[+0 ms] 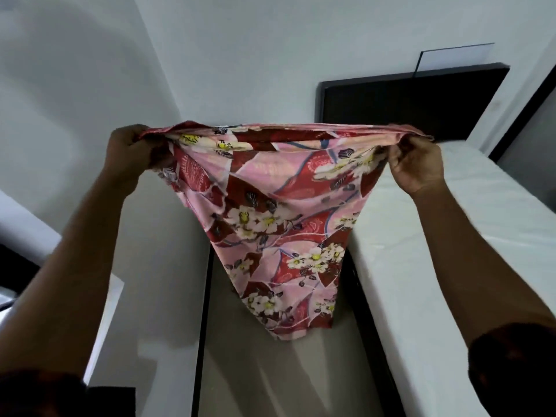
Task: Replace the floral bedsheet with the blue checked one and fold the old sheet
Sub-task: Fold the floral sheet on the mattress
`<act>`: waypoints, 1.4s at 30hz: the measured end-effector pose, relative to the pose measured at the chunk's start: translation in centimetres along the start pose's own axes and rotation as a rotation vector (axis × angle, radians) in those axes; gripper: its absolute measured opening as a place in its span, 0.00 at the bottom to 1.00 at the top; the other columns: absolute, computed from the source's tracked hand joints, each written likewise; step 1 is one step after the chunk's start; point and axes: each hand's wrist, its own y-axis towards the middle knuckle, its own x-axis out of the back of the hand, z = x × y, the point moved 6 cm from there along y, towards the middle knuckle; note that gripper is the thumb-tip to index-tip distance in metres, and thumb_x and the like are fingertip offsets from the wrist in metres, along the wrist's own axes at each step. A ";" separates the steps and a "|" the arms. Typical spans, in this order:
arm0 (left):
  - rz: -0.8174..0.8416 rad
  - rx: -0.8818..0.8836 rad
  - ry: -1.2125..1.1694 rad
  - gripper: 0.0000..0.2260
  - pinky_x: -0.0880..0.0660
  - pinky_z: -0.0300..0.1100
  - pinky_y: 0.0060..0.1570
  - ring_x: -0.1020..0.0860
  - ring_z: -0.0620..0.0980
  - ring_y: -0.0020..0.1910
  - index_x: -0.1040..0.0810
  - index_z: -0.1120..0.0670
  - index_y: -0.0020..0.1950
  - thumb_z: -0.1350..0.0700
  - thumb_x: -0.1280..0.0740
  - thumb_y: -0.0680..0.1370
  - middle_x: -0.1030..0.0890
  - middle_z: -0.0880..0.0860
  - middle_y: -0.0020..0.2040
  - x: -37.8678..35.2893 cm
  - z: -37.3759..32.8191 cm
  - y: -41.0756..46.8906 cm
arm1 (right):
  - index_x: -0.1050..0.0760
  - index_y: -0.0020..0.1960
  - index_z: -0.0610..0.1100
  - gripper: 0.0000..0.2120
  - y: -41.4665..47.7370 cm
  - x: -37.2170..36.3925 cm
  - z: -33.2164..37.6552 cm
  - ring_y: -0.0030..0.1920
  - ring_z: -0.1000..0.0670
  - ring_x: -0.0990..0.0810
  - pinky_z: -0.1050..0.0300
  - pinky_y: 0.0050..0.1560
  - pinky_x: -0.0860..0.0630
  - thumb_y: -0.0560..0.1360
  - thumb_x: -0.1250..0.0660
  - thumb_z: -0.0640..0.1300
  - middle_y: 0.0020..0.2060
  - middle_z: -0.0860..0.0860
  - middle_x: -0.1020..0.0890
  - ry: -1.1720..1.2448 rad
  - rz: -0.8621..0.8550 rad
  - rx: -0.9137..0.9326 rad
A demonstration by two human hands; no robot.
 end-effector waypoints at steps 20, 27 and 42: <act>-0.398 0.015 -0.189 0.09 0.38 0.39 0.32 0.35 0.45 0.33 0.37 0.50 0.34 0.64 0.44 0.68 0.33 0.47 0.33 -0.7 1.4 6.1 | 0.20 0.47 0.45 0.06 3.4 -7.8 2.2 0.39 0.52 0.15 0.62 0.34 0.24 0.80 0.34 0.38 0.41 0.49 0.14 -0.625 -0.093 0.343; -0.406 0.011 0.027 0.09 0.35 0.39 0.30 0.32 0.46 0.34 0.34 0.49 0.33 0.62 0.41 0.68 0.31 0.46 0.32 -0.4 2.2 5.0 | 0.16 0.49 0.36 0.08 3.1 -4.3 2.7 0.41 0.50 0.17 0.49 0.47 0.19 0.76 0.29 0.41 0.41 0.45 0.14 -0.866 -0.198 0.532; -0.387 -0.184 0.591 0.12 0.25 0.44 0.49 0.19 0.59 0.51 0.19 0.55 0.55 0.57 0.36 0.74 0.16 0.58 0.50 1.4 1.8 1.1 | 0.20 0.44 0.43 0.09 -0.9 -4.0 3.1 0.34 0.65 0.23 0.69 0.37 0.29 0.78 0.34 0.47 0.37 0.53 0.19 -1.196 -0.324 0.829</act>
